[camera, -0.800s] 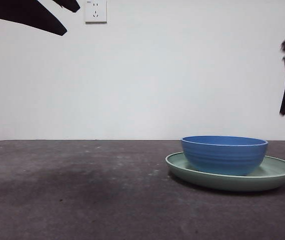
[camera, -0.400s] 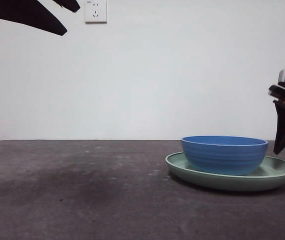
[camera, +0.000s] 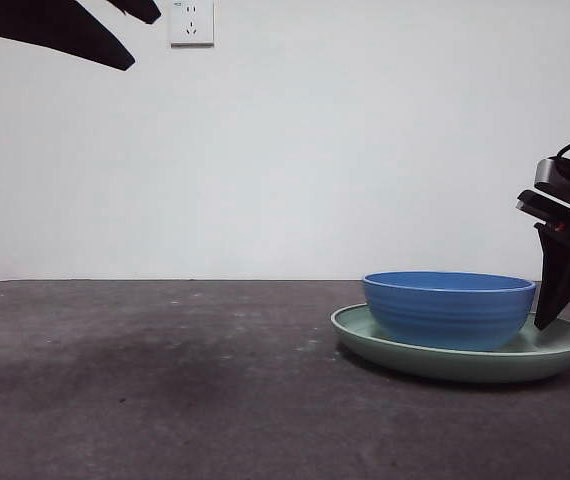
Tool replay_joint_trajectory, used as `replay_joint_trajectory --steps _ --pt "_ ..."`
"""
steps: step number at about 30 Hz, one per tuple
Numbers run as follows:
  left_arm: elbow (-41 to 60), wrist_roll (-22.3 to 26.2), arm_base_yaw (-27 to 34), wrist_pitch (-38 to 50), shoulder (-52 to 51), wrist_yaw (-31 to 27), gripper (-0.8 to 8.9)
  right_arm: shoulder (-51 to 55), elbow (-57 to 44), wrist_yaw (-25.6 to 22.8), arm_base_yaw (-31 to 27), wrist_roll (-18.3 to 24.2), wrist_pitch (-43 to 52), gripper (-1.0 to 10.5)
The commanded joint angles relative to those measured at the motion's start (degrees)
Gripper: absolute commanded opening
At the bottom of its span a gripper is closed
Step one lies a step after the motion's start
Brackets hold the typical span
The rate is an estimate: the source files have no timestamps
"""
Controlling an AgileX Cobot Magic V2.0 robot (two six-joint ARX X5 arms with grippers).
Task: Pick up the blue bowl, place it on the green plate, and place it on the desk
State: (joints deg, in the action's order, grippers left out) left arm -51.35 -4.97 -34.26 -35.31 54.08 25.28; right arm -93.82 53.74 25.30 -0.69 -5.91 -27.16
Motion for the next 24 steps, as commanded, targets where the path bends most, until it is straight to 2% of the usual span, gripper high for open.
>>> replay_joint_trajectory --steps 1,4,15,24 --pt "-0.20 1.05 -0.26 0.59 0.44 0.20 1.90 -1.07 1.01 -0.15 0.17 0.57 1.05 0.9" --pt "-0.20 1.07 -0.26 0.59 0.44 0.20 1.90 -1.07 1.01 -0.26 0.11 0.55 1.36 0.1" --pt "-0.20 1.01 -0.26 0.17 0.44 0.20 1.90 -0.96 1.01 -1.05 -0.22 0.00 1.42 0.1" --pt "-0.20 1.01 -0.26 0.20 0.44 0.20 1.90 0.72 1.03 5.35 -0.74 -2.54 1.46 0.1"
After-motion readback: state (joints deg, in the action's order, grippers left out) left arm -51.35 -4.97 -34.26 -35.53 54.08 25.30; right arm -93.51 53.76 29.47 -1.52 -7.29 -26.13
